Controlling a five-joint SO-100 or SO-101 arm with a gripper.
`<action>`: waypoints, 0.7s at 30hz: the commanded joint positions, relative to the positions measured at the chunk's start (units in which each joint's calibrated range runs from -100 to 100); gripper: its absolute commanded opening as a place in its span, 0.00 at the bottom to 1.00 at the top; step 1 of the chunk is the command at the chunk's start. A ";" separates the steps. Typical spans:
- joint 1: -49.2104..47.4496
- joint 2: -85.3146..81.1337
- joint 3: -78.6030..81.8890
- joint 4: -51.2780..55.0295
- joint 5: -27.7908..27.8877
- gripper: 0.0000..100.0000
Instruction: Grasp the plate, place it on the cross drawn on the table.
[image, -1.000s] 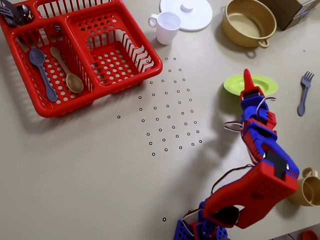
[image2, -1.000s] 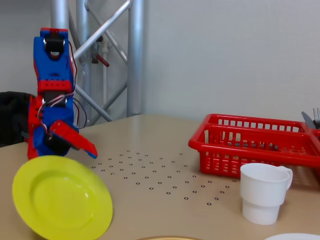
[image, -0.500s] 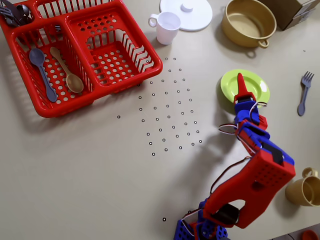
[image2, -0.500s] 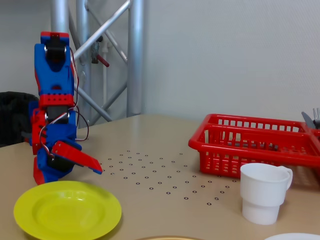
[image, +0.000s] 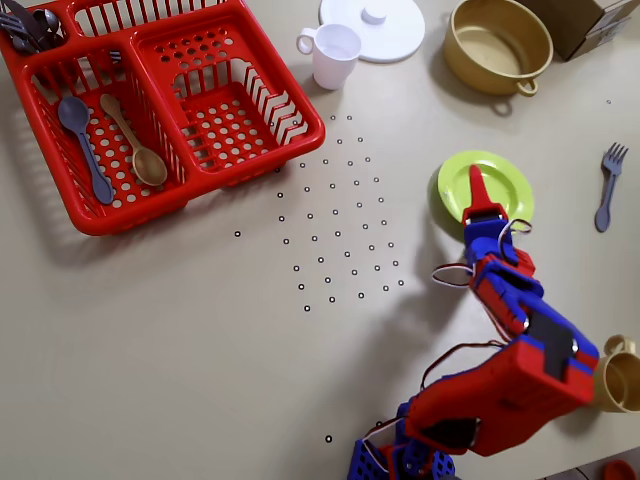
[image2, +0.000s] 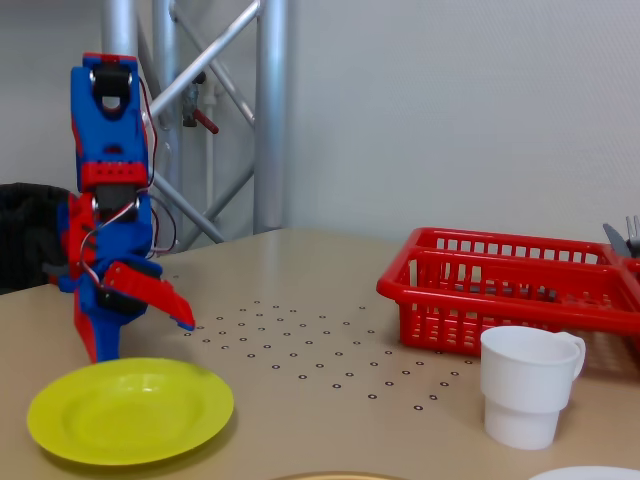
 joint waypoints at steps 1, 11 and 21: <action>-2.08 -7.09 -2.23 2.60 -1.81 0.40; -2.51 -13.77 -0.24 6.86 -1.32 0.36; -3.45 -29.24 14.09 7.51 -0.44 0.35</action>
